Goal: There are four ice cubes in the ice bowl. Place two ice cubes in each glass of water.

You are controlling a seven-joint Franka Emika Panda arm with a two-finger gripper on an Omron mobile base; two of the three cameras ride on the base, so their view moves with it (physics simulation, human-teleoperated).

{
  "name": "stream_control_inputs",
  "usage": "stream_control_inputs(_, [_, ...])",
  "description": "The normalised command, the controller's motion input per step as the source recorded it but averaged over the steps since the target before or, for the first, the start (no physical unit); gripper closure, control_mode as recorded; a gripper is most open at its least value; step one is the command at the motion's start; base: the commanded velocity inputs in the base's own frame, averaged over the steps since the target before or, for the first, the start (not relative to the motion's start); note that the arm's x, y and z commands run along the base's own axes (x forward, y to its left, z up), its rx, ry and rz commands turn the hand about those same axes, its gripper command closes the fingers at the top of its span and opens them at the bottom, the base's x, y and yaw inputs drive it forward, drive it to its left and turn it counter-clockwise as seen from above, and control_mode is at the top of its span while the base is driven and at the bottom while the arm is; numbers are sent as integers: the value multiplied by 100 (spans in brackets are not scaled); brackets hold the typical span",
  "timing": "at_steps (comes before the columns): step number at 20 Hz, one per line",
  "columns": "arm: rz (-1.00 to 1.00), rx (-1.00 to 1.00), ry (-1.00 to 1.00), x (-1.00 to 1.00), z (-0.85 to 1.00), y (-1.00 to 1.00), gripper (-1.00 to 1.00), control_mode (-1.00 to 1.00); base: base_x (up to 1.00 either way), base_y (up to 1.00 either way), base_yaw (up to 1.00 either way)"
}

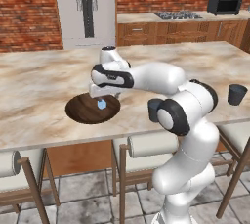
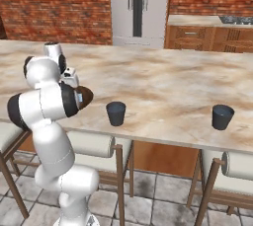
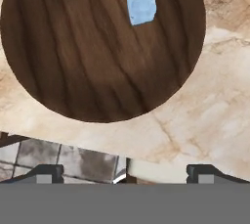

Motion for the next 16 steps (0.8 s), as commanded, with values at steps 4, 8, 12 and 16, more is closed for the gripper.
stream_control_inputs(4, [0,0,-5,55,-18,0,-100,-100,0,0,0])
stream_control_inputs(8, [0,0,-3,62,-29,0,-100,-100,0,0,0])
stream_control_inputs(12, [0,0,0,57,-30,0,-100,-100,0,0,0])
stream_control_inputs(16, [0,0,-4,12,-25,0,-100,-100,0,0,0])
